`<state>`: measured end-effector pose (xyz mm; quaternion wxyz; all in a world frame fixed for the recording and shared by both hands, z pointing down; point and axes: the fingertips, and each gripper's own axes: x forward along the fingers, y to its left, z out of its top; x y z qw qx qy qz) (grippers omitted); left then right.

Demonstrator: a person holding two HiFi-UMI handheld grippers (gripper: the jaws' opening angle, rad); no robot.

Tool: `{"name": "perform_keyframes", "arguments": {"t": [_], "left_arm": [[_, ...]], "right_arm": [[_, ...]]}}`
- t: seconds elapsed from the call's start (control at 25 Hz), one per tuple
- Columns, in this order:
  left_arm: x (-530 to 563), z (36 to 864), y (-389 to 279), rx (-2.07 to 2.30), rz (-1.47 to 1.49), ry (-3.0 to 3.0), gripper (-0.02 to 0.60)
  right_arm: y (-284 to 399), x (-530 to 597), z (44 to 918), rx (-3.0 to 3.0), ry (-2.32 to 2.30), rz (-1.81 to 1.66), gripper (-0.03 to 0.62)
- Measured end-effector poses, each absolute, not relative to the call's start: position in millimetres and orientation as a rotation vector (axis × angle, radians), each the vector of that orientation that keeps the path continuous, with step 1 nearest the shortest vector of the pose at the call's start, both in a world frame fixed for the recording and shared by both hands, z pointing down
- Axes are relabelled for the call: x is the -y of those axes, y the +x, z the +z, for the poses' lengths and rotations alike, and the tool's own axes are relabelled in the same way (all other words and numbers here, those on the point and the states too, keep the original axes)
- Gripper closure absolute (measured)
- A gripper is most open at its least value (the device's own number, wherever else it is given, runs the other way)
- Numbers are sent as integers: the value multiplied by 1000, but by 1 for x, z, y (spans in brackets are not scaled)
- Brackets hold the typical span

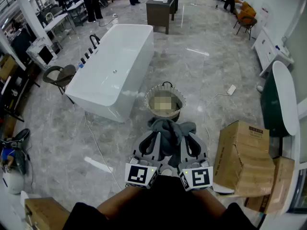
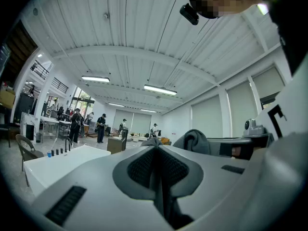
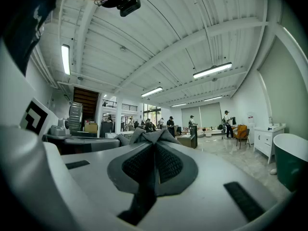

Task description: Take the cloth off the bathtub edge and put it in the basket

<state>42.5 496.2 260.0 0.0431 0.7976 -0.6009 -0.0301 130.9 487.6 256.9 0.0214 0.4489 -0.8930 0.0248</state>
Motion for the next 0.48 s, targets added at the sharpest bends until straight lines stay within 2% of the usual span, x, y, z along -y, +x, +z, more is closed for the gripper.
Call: {"name": "perform_keyframes", "arguments": {"t": [0.48], "left_arm": [[-498,252,52,1886,-90,2441,554]], "right_arm": [[155,-491,258,2818,1376,117,557]]}}
